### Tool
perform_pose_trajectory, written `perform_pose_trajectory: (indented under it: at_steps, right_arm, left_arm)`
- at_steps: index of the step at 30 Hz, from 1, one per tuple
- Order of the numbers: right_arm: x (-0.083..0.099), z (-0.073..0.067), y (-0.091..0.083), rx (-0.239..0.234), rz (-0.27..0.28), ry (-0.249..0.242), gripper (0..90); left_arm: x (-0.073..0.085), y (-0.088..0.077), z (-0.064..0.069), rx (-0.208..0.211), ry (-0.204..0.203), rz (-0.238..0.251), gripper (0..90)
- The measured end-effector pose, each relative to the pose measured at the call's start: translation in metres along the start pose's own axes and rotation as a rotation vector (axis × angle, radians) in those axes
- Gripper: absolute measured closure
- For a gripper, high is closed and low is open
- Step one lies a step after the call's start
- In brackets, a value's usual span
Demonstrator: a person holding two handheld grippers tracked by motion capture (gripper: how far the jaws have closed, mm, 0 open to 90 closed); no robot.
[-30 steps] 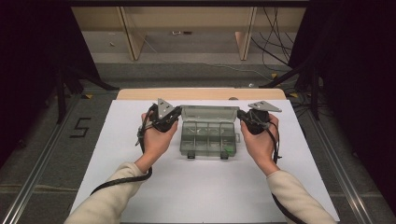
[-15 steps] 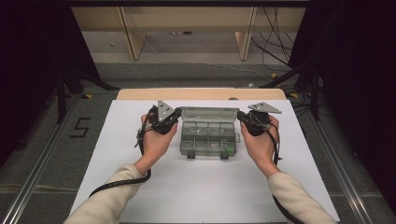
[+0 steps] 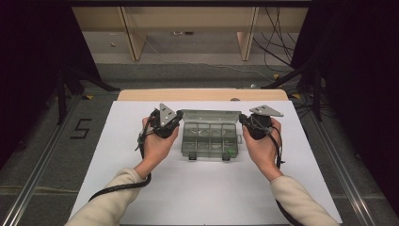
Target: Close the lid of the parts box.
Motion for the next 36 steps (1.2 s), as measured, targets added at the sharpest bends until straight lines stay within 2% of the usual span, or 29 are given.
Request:
perform_pose_trajectory:
  at_steps: [2, 4, 11, 13, 14, 16, 24, 36]
  right_arm:
    - [0.0014, -0.001, -0.0015, -0.002, -0.019, 0.012, 87.2]
    - [0.0011, 0.0004, -0.0009, 0.008, -0.003, -0.011, 87.3]
    - [0.0025, -0.002, -0.0016, -0.005, -0.006, 0.002, 87.2]
    - [0.0027, -0.0009, -0.0018, 0.004, 0.003, -0.012, 87.3]
    - [0.0037, -0.0008, -0.0026, 0.009, -0.009, -0.015, 87.2]
    - [0.0042, -0.0025, -0.0033, -0.006, -0.006, -0.006, 87.2]
    - [0.0066, -0.0029, -0.0046, 0.001, -0.01, -0.013, 87.1]
    - [0.0091, -0.0036, -0.0057, -0.001, 0.0, -0.023, 86.8]
  left_arm:
    - [-0.0001, 0.0005, 0.0002, 0.012, 0.009, 0.008, 85.1]
    - [0.0002, 0.0001, 0.0005, 0.011, 0.01, 0.008, 85.1]
    - [0.0016, -0.0012, 0.0015, 0.011, 0.02, 0.007, 85.0]
    - [0.0019, -0.0016, 0.0018, 0.011, 0.018, 0.008, 85.0]
    - [0.0022, -0.0018, 0.0017, 0.011, 0.021, 0.007, 85.0]
    - [0.0027, -0.0022, 0.0019, 0.013, 0.021, 0.008, 85.0]
    - [0.0055, -0.0046, 0.0037, 0.012, 0.046, 0.007, 84.8]
    - [0.0081, -0.0066, 0.0052, 0.012, 0.048, 0.014, 84.6]
Point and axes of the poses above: each handheld gripper's, and its own axes: y roughly forward along the jaws, x roughly out of its underside, z roughly to its right, the point moved 7 cm from there along y, roughly forward along the jaws, and after that the axes turned 2 degrees about -x, right-handed, at the moved point
